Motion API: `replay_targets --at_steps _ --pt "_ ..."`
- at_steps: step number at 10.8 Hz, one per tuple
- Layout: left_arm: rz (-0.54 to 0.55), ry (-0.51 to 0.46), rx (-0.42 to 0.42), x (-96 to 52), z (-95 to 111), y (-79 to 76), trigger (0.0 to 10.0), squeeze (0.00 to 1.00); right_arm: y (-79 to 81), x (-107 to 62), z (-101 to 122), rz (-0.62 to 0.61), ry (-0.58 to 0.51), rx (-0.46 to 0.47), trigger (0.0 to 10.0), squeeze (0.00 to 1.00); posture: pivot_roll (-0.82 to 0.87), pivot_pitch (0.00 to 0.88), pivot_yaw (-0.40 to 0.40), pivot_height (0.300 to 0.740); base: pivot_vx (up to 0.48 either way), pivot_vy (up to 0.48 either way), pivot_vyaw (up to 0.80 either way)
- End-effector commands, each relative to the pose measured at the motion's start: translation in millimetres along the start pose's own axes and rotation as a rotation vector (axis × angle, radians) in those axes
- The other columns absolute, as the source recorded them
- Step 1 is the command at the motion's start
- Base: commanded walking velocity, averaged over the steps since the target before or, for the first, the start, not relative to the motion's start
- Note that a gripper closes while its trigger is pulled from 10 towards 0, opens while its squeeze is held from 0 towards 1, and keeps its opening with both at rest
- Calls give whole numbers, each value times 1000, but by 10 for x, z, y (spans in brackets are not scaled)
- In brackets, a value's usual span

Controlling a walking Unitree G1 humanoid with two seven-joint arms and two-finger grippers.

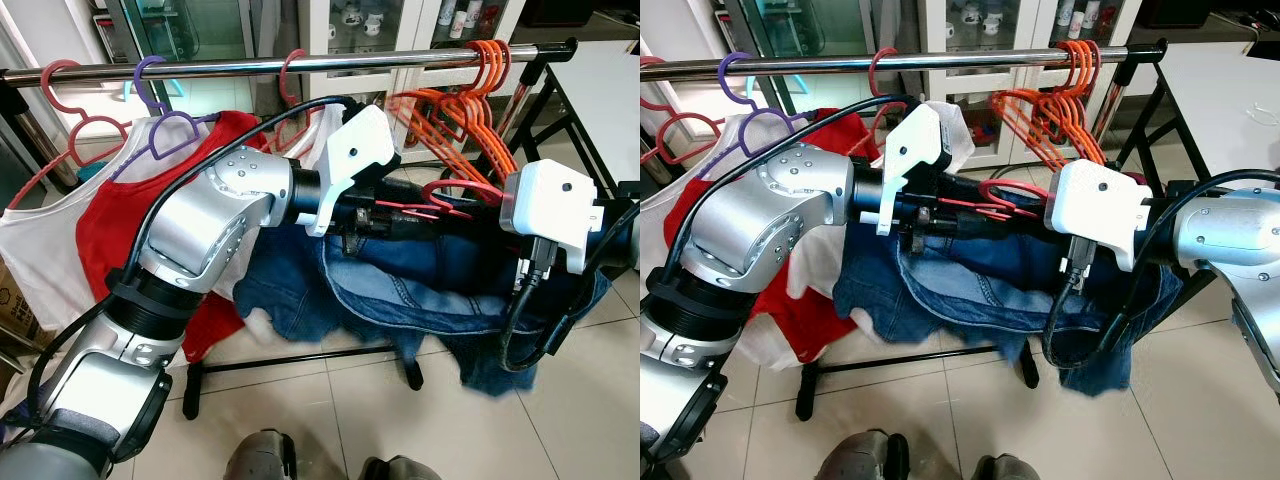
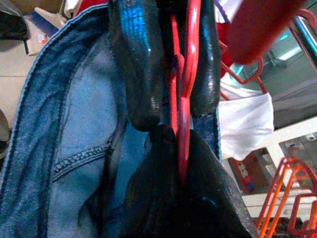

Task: Hang hanger

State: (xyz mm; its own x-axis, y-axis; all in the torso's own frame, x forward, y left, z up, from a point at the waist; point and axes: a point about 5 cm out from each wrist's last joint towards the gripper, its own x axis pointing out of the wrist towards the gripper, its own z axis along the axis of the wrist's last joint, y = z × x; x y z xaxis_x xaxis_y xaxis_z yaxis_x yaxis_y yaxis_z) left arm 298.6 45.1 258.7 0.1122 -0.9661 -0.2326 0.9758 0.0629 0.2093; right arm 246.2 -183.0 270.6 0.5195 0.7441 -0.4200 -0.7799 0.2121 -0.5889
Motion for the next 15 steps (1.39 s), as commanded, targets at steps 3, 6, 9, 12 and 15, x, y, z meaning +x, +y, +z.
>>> replay_targets --at_steps 3,6,9,12,15 --pt "-17 -13 16 -13 74 -20 0 0 -9 -25 67 1 -22 -46 10000 0 38 61 26 740 0 0 0" --pt "-17 -23 9 -31 87 -16 0 0 4 -25 69 12 -34 -14 10000 239 38 60 26 740 0 0 0" --pt "-1 -31 -7 -56 81 -12 0 0 11 -37 81 32 -55 32 10000 1000 39 57 26 740 0 0 0" --pt "8 -31 -22 -56 58 -12 0 0 -44 -115 90 9 -67 16 10000 875 36 57 28 740 0 0 0" --pt "34 -52 -49 -62 43 -14 0 0 -217 -434 217 -100 -158 41 10000 0 28 53 27 740 0 0 0"
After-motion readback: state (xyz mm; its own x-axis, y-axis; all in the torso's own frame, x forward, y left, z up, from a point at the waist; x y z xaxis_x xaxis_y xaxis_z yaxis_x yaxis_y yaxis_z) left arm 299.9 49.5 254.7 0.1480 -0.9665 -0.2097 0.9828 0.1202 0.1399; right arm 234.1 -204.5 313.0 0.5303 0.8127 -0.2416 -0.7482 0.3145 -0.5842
